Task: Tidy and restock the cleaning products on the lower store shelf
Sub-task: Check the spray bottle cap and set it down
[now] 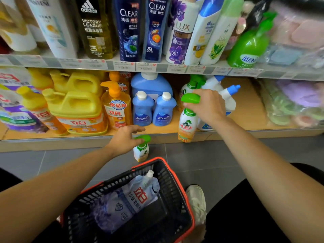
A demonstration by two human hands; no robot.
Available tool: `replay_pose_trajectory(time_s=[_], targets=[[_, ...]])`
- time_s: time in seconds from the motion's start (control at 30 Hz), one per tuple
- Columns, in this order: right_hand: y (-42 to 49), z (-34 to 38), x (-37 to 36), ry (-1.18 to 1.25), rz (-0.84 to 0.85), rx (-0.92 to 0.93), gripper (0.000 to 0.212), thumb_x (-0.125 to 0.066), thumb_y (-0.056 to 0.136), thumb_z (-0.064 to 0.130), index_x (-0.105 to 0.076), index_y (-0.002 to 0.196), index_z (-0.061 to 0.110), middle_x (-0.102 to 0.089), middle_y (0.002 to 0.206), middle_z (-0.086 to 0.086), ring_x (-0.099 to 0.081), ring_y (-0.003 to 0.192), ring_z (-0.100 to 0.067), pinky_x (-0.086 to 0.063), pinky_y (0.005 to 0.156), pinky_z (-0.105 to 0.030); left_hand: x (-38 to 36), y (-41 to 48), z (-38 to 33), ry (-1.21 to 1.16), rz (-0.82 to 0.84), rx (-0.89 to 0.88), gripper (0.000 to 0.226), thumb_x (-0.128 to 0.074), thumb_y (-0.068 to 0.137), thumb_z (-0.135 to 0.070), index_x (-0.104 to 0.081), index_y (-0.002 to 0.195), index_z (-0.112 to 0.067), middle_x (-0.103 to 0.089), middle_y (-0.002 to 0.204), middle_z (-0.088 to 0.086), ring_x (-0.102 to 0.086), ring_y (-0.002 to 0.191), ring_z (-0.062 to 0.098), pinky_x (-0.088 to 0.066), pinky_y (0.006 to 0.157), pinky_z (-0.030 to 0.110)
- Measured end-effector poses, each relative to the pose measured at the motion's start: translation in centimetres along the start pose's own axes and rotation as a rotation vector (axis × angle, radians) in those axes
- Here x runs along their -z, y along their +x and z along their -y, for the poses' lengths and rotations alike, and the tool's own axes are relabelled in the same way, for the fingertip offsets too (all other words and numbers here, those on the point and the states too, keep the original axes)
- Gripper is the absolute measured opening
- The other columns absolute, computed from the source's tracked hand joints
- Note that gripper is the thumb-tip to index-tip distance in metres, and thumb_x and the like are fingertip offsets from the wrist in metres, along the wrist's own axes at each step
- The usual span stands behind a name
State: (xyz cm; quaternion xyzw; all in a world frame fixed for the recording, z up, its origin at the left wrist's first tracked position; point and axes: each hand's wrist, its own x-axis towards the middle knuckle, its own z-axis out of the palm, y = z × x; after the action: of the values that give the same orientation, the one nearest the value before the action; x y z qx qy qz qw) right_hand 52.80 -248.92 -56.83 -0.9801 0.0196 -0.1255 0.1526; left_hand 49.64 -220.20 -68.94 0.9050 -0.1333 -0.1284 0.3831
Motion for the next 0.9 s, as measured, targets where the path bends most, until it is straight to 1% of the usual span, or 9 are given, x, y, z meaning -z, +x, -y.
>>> replay_pose_trajectory(time_s=[0.2,0.3,0.4,0.5,0.57,0.63,0.7,0.77,0.9], targets=[[-2.4,2.5,3.9,0.412,0.242,-0.001,0.030,-0.085,0.073,0.037,-0.077,0.095,0.018,-0.073,0.082,-0.008,-0.067,0.077,-0.018,-0.057,0.073,-0.045,0.8,-2.0,-6.5,-0.282,0.049,-0.035,0.062,-0.081,0.085,-0.031,-0.056,0.141,-0.021,-0.062,0.133,-0.008,-0.056,0.122,0.009,-0.048,0.102,0.032],[-3.9,3.9,5.0,0.609,0.289,0.031,0.014,-0.086,0.075,0.026,-0.076,0.085,0.025,-0.070,0.072,-0.007,-0.055,0.055,-0.003,-0.050,0.058,-0.037,0.5,-3.4,-8.9,-0.427,0.140,-0.060,0.075,-0.085,0.081,-0.025,-0.046,0.146,-0.027,-0.057,0.138,-0.009,-0.053,0.126,0.007,-0.047,0.099,0.023],[-5.0,4.9,5.8,0.762,0.313,0.029,0.019,-0.085,0.077,0.019,-0.073,0.081,0.033,-0.068,0.067,0.009,-0.056,0.056,0.000,-0.047,0.053,-0.023,0.5,-4.2,-10.5,-0.553,0.164,-0.076,0.066,-0.086,0.079,-0.016,-0.052,0.135,-0.024,-0.066,0.126,-0.002,-0.065,0.115,0.013,-0.057,0.091,0.028],[-6.1,4.7,6.7,0.868,0.280,-0.060,0.023,-0.085,0.077,0.015,-0.074,0.094,0.024,-0.072,0.075,0.007,-0.061,0.060,-0.001,-0.048,0.054,-0.018,0.8,-4.9,-11.6,-0.594,0.134,-0.084,0.060,-0.087,0.077,-0.012,-0.058,0.130,-0.016,-0.070,0.118,0.004,-0.069,0.106,0.017,-0.060,0.086,0.033],[-7.4,4.0,7.1,0.949,0.231,-0.155,0.041,-0.086,0.074,0.012,-0.070,0.112,0.012,-0.074,0.095,-0.006,-0.066,0.069,-0.005,-0.051,0.058,-0.017,0.7,-5.6,-12.1,-0.603,0.120,-0.089,0.058,-0.087,0.076,-0.011,-0.061,0.127,-0.016,-0.071,0.114,0.003,-0.070,0.102,0.013,-0.060,0.080,0.028],[-8.6,3.2,7.3,0.994,0.116,-0.238,0.050,-0.086,0.074,0.009,-0.065,0.120,0.009,-0.071,0.104,-0.013,-0.068,0.080,-0.015,-0.056,0.066,-0.026,0.8,-6.2,-12.4,-0.618,0.083,-0.074,0.053,-0.088,0.076,-0.012,-0.063,0.123,-0.015,-0.074,0.108,0.000,-0.072,0.097,0.012,-0.059,0.076,0.025],[-9.4,2.7,7.4,0.962,-0.087,-0.266,0.040,-0.084,0.075,0.005,-0.067,0.110,0.008,-0.069,0.091,-0.009,-0.068,0.079,-0.021,-0.058,0.071,-0.035,0.8,-6.6,-12.6,-0.632,0.019,-0.025,0.049,-0.088,0.076,-0.015,-0.064,0.119,-0.012,-0.075,0.103,0.001,-0.073,0.095,0.016,-0.060,0.073,0.026],[-9.7,2.8,7.4,0.947,-0.224,-0.252,0.021,-0.083,0.077,0.008,-0.069,0.092,0.010,-0.066,0.073,-0.003,-0.065,0.062,-0.014,-0.056,0.060,-0.030,1.1,-7.0,-13.0,-0.611,-0.045,0.026,0.048,-0.089,0.076,-0.018,-0.065,0.118,-0.012,-0.075,0.103,0.004,-0.073,0.096,0.022,-0.063,0.079,0.038],[-10.8,5.8,6.3,0.894,-0.009,-0.157,0.019,-0.083,0.079,0.027,-0.077,0.090,0.014,-0.074,0.075,0.001,-0.071,0.070,-0.013,-0.059,0.071,-0.031,1.9,-8.2,-14.1,-0.443,-0.180,0.031,0.055,-0.092,0.068,-0.040,-0.067,0.113,-0.019,-0.074,0.100,0.001,-0.071,0.093,0.021,-0.059,0.084,0.050]])
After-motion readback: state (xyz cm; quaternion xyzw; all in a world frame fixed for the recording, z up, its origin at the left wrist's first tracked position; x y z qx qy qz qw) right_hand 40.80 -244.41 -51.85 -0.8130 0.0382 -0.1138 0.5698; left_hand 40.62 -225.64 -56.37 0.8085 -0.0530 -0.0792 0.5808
